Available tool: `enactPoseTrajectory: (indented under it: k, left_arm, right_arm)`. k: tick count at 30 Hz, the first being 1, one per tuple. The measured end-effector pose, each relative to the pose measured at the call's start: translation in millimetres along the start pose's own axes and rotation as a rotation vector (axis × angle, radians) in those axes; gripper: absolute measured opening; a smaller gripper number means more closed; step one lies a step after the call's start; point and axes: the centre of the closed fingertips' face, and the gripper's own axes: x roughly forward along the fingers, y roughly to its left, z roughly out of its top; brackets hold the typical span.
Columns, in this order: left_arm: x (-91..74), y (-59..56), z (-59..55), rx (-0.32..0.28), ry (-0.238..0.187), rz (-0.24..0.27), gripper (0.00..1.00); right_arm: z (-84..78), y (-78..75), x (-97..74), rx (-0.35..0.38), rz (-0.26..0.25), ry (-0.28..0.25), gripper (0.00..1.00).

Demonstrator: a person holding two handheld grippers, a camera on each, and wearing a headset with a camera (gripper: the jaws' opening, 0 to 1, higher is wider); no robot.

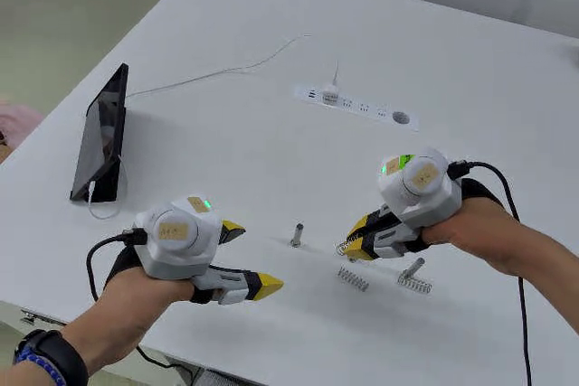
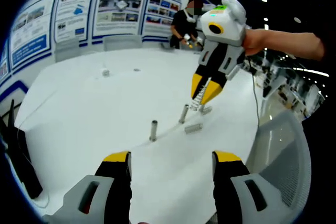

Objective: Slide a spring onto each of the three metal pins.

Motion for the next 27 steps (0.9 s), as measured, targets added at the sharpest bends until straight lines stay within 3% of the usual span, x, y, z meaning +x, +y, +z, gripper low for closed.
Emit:
enactPoseTrajectory:
  k: [12, 27]
  left_arm:
    - [-0.6, 5.2, -4.7, -0.03, -0.002, 0.015, 0.66]
    - [-10.8, 17.3, -9.0, -0.049, -0.002, 0.031, 0.68]
  right_arm:
    - [16.0, -21.4, 18.2, -0.034, 0.009, 0.02, 0.13]
    - [32.5, -26.9, 39.5, -0.076, 0.033, 0.037, 0.13]
